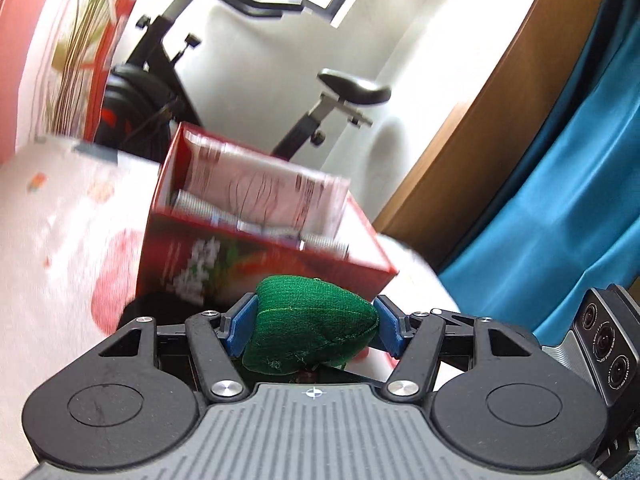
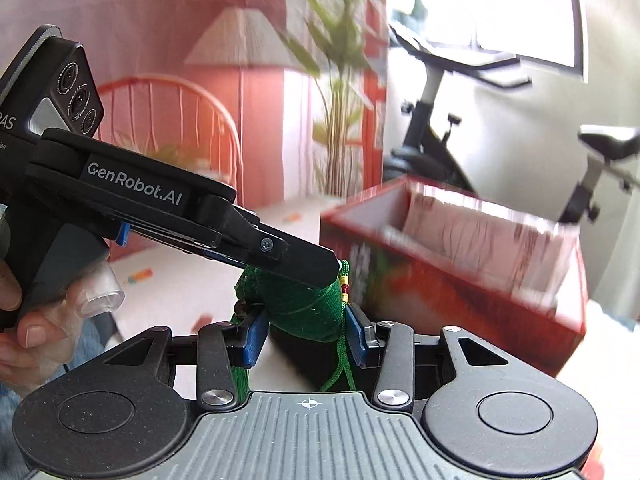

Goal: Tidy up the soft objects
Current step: 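Lift the green pouch with both grippers over the red box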

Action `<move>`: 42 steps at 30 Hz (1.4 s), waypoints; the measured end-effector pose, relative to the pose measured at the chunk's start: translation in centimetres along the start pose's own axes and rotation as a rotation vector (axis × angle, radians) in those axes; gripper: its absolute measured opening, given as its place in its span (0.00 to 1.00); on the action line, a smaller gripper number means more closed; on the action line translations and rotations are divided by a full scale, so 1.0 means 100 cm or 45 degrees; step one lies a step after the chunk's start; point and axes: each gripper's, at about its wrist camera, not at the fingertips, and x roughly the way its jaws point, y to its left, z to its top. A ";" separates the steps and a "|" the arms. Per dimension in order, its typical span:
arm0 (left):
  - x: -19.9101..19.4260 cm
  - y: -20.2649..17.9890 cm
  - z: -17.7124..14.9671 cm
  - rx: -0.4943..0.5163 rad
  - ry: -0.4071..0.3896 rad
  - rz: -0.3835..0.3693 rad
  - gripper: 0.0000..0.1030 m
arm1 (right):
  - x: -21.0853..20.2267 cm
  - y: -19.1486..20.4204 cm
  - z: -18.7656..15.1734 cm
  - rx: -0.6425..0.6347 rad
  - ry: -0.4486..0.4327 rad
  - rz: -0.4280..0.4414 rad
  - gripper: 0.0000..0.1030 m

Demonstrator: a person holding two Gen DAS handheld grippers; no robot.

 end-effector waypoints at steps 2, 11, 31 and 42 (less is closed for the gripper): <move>-0.007 -0.003 0.017 0.007 -0.048 -0.014 0.63 | -0.004 -0.005 0.021 -0.036 -0.038 -0.005 0.38; 0.001 -0.037 0.097 0.159 -0.213 -0.070 0.63 | -0.016 -0.046 0.101 -0.132 -0.195 -0.078 0.38; 0.142 -0.056 0.158 0.187 -0.159 -0.183 0.62 | 0.019 -0.150 0.115 -0.198 -0.223 -0.344 0.38; 0.218 -0.030 0.119 0.120 0.068 -0.170 0.62 | 0.054 -0.183 0.056 -0.091 -0.011 -0.344 0.38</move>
